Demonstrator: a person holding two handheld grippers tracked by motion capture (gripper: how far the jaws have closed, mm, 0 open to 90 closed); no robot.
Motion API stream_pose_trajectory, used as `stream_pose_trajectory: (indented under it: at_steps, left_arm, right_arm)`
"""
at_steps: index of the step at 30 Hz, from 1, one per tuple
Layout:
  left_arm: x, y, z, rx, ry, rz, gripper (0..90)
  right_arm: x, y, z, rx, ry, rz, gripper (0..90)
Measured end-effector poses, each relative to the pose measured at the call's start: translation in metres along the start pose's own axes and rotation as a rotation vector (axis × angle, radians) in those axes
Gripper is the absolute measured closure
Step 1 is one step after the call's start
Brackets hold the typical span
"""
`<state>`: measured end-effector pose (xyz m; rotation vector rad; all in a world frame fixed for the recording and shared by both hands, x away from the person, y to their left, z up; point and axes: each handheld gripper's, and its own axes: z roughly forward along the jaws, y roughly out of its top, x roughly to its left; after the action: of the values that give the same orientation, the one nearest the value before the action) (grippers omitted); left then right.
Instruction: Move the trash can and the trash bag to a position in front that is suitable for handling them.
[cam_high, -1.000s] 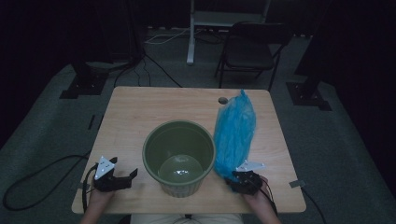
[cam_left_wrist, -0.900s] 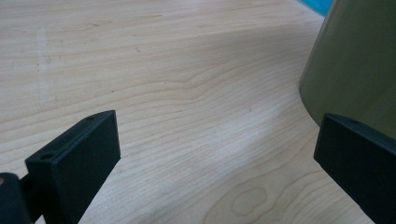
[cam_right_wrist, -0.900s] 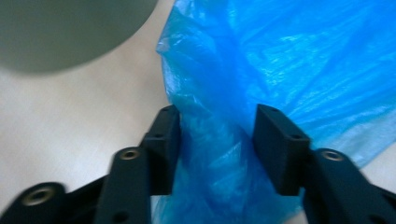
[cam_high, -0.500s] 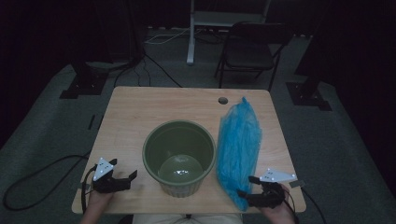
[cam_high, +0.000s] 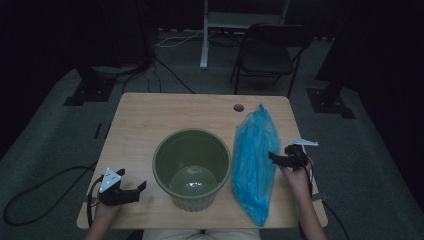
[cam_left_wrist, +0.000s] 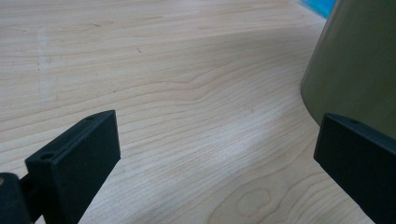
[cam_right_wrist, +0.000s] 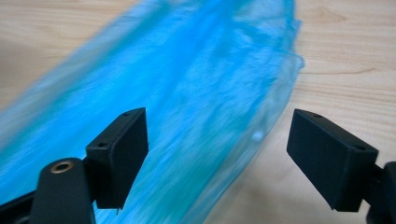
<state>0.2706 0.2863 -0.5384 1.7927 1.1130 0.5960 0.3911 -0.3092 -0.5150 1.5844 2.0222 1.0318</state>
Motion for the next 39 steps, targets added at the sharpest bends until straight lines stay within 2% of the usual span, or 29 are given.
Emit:
stream_pose_trajectory:
  at_steps: [1, 2, 6, 7, 8, 9, 10, 12, 17, 21, 22, 23, 24, 27, 28, 31, 32, 33, 34, 35, 36, 39]
  left_arm:
    - [0.0, 0.0, 0.0, 0.0, 0.002, -0.001, 1.0]
    - [0.0, 0.0, 0.0, 0.0, 0.002, -0.001, 1.0]
    - [0.0, 0.0, 0.0, 0.001, 0.002, -0.004, 1.0]
    - [0.0, 0.0, 0.0, 0.001, 0.002, -0.004, 1.0]
    - [0.0, 0.0, 0.0, 0.001, 0.002, -0.004, 1.0]
    - [0.0, 0.0, 0.0, -0.002, 0.003, -0.005, 1.0]
    - [0.0, 0.0, 0.0, -0.001, 0.005, -0.004, 1.0]
    - [0.0, -0.001, 0.0, 0.001, 0.003, -0.008, 1.0]
    - [0.001, -0.001, -0.001, -0.003, 0.007, -0.011, 1.0]
    - [0.001, -0.001, 0.0, -0.001, 0.004, -0.011, 0.9]
    - [0.0, -0.001, 0.0, 0.001, 0.003, -0.008, 0.9]
    - [0.0, -0.001, 0.0, 0.001, 0.003, -0.008, 1.0]
    - [0.0, -0.001, 0.0, 0.001, 0.005, -0.007, 0.9]
    - [0.0, -0.001, 0.0, 0.001, 0.005, -0.007, 0.9]
    - [0.0, -0.001, 0.0, 0.001, 0.006, -0.008, 1.0]
    - [0.001, -0.001, -0.001, -0.002, 0.005, -0.012, 0.9]
    - [0.001, -0.001, -0.001, -0.002, 0.005, -0.012, 1.0]
    - [0.001, -0.001, -0.001, -0.003, 0.004, -0.012, 1.0]
    - [0.001, -0.001, -0.001, -0.003, 0.004, -0.011, 1.0]
    - [0.0, -0.001, -0.001, -0.003, 0.002, -0.01, 1.0]
    - [0.0, -0.001, -0.001, -0.004, 0.002, -0.009, 1.0]
    - [0.0, -0.001, -0.001, -0.006, 0.001, -0.008, 1.0]
  right_arm:
    - [-0.002, 0.002, 0.008, 0.008, -0.011, 0.009, 20.1]
    - [-0.002, 0.002, 0.008, 0.008, -0.011, 0.009, 20.1]
    - [-0.004, 0.01, 0.04, 0.037, -0.063, 0.012, 20.2]
    - [-0.004, 0.01, 0.04, 0.037, -0.063, 0.012, 20.2]
    - [-0.003, 0.011, 0.043, 0.041, -0.066, 0.01, 20.2]
    - [0.002, 0.012, 0.051, 0.052, -0.085, -0.018, 22.6]
    - [0.002, 0.012, 0.051, 0.052, -0.085, -0.018, 22.6]
    - [0.01, 0.012, 0.058, 0.066, -0.119, -0.066, 22.1]
    - [0.015, 0.012, 0.06, 0.055, -0.119, -0.073, 28.2]
    - [0.019, 0.011, 0.06, 0.044, -0.106, -0.087, 35.6]
    - [0.022, 0.009, 0.058, 0.028, -0.085, -0.104, 46.7]
    - [0.022, 0.009, 0.058, 0.028, -0.085, -0.104, 46.7]
    - [0.025, 0.008, 0.058, 0.021, -0.072, -0.118, 53.3]
    - [0.026, 0.008, 0.058, 0.021, -0.063, -0.123, 55.2]
    - [0.029, 0.007, 0.058, 0.022, -0.047, -0.137, 61.9]
    - [0.032, 0.008, 0.057, 0.029, -0.008, -0.137, 75.5]
    - [0.032, 0.008, 0.057, 0.029, -0.008, -0.137, 75.5]
    - [0.032, 0.008, 0.057, 0.035, 0.01, -0.126, 79.4]
    - [0.033, 0.008, 0.055, 0.053, 0.057, -0.119, 85.5]
    - [0.033, 0.008, 0.055, 0.053, 0.057, -0.119, 85.5]
    - [0.032, 0.006, 0.052, 0.06, 0.089, -0.119, 88.3]
    - [0.031, 0.005, 0.05, 0.061, 0.103, -0.116, 88.7]
